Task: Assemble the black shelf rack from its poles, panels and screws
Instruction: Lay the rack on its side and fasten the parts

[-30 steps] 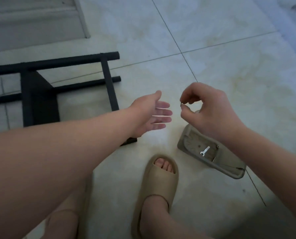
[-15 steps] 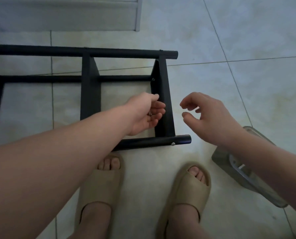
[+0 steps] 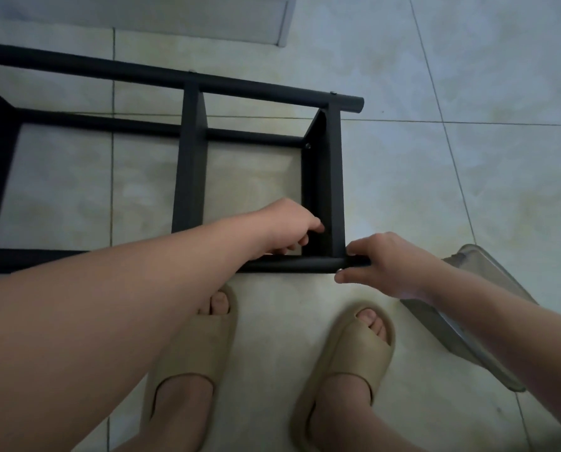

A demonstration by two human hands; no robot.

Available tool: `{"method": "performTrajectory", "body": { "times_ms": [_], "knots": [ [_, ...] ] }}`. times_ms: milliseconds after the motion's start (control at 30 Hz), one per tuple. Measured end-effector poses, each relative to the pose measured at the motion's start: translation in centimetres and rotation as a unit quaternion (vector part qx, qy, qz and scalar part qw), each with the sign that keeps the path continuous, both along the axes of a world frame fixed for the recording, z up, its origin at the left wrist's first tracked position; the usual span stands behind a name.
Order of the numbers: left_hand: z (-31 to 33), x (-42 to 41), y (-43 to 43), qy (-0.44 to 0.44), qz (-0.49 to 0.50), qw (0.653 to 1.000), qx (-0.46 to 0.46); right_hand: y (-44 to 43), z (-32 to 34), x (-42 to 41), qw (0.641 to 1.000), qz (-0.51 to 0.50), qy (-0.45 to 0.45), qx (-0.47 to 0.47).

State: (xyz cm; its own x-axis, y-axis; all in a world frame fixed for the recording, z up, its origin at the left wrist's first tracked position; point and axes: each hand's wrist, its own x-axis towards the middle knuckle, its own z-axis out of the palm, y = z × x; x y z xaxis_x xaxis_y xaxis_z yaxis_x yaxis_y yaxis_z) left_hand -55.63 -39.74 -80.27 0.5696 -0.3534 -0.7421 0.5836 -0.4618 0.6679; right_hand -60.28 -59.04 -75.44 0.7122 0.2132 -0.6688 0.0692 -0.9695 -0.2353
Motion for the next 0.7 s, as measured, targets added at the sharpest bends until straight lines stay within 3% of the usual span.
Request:
{"method": "performTrajectory", "body": {
  "times_ms": [200, 500, 600, 700],
  "knots": [
    [-0.8, -1.8, -1.0, 0.048, -0.051, 0.997, -0.044, -0.1, -0.5, -2.7, 0.999, -0.006, 0.051, -0.005],
    [-1.7, -2.8, -0.9, 0.044, -0.090, 0.993, -0.065, -0.1, -0.8, -4.8, 0.997, -0.030, 0.078, -0.004],
    [-2.3, -2.9, -1.4, 0.060, -0.092, 0.992, -0.065, -0.6, -1.2, -5.4, 0.998, -0.057, 0.014, 0.005],
    [-2.7, -2.7, -1.9, 0.075, -0.075, 0.993, -0.056, -1.2, -1.2, -5.3, 0.992, 0.028, -0.123, -0.025]
  ]
}}
